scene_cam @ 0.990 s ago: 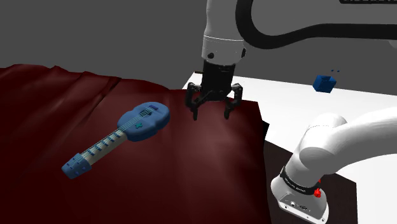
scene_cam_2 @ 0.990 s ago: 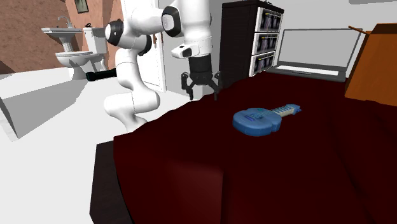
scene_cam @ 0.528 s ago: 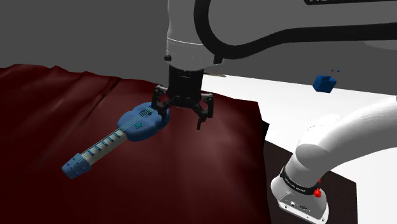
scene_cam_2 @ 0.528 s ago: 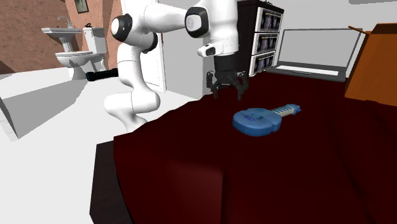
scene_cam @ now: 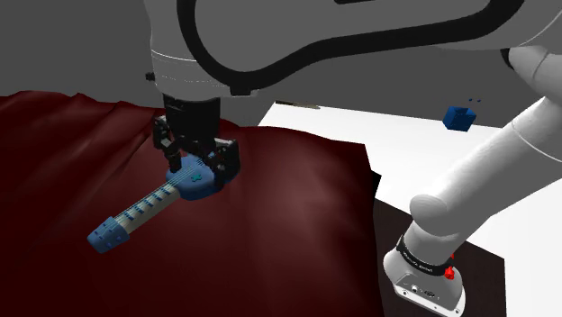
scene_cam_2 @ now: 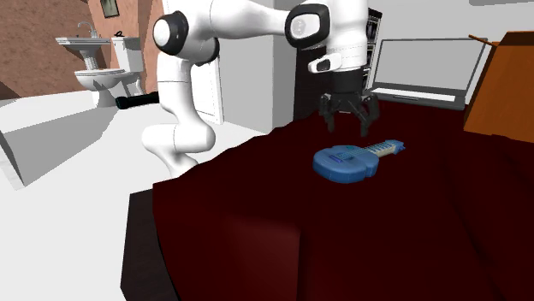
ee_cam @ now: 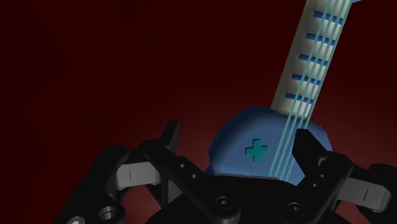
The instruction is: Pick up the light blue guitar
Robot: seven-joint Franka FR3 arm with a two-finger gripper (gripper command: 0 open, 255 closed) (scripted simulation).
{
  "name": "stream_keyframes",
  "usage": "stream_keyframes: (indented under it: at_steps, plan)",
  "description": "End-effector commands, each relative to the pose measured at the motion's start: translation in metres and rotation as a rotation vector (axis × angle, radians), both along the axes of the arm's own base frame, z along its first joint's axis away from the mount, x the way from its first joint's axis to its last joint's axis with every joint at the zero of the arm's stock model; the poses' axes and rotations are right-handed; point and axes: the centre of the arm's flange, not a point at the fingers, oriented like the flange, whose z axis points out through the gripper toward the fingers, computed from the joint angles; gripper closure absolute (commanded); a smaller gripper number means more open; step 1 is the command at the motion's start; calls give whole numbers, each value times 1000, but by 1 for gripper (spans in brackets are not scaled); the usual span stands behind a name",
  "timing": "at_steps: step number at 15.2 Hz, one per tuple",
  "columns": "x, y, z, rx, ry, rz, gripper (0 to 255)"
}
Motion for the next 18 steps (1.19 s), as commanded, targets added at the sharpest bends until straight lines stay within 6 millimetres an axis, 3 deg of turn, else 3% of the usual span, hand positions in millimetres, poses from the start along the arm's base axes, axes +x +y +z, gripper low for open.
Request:
stream_keyframes:
  at_steps: [1, 4, 12, 14, 15, 18]
  plan:
    - [17, 16, 1, 9, -7, -86, 0]
    - [48, 38, 4, 15, -14, -200, 0]
    - [48, 38, -36, 15, -14, -200, 0]
    - [48, 38, -36, 15, -14, -200, 0]
    - [49, 38, -36, 15, -13, -200, 255]
    - [49, 38, -36, 15, -13, -200, 255]
